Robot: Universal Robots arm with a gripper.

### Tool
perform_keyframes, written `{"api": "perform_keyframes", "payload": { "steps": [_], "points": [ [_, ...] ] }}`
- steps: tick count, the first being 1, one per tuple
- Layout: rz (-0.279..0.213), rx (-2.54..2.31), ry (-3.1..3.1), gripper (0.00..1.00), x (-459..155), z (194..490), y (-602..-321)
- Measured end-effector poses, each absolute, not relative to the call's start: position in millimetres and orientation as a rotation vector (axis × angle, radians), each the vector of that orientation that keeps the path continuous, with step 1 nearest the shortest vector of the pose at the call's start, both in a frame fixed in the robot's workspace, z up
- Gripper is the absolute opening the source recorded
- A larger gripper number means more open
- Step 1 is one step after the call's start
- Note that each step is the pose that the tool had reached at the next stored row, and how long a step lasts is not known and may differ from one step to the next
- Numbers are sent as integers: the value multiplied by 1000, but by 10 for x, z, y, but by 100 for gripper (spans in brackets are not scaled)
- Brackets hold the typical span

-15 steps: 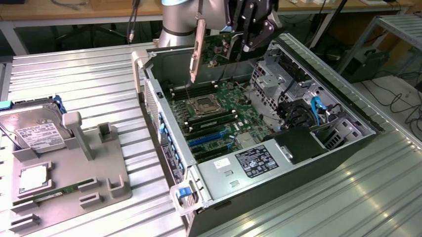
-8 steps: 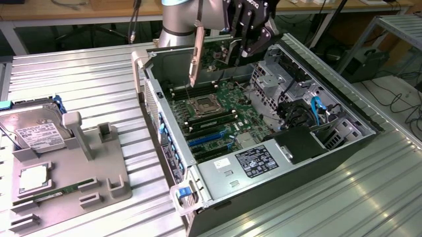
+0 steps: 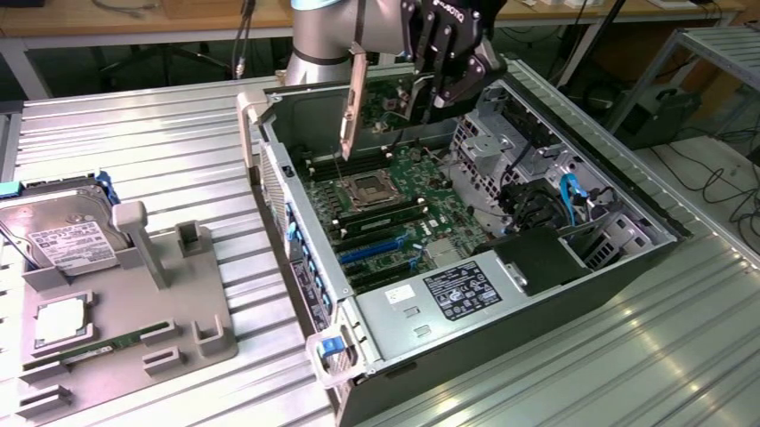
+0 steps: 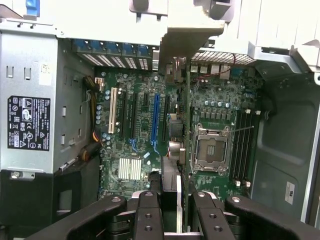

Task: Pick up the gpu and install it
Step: 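Insert the gpu into the slot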

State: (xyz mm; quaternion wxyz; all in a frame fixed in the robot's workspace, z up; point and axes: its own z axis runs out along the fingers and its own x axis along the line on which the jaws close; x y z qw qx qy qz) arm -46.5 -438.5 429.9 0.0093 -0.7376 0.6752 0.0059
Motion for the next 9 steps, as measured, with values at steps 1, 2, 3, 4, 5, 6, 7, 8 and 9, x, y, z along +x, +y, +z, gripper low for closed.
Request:
{"api": "perform_keyframes", "payload": {
  "steps": [1, 2, 3, 4, 5, 6, 7, 8, 9],
  "points": [
    [19, -2304, 2109, 28, -465, 4296, -4385],
    [19, -2304, 2109, 28, -464, 4293, -4385],
    [19, -2304, 2108, 28, -464, 4289, -4385],
    [19, -2304, 2109, 28, -465, 4285, -4385],
    [19, -2304, 2109, 28, -464, 4280, -4385],
    [19, -2304, 2108, 28, -464, 4275, -4385],
    [19, -2304, 2109, 28, -464, 4271, -4385],
    [19, -2304, 2109, 28, -464, 4267, -4385],
    [19, -2304, 2109, 28, -464, 4262, -4385]
  ]
}}
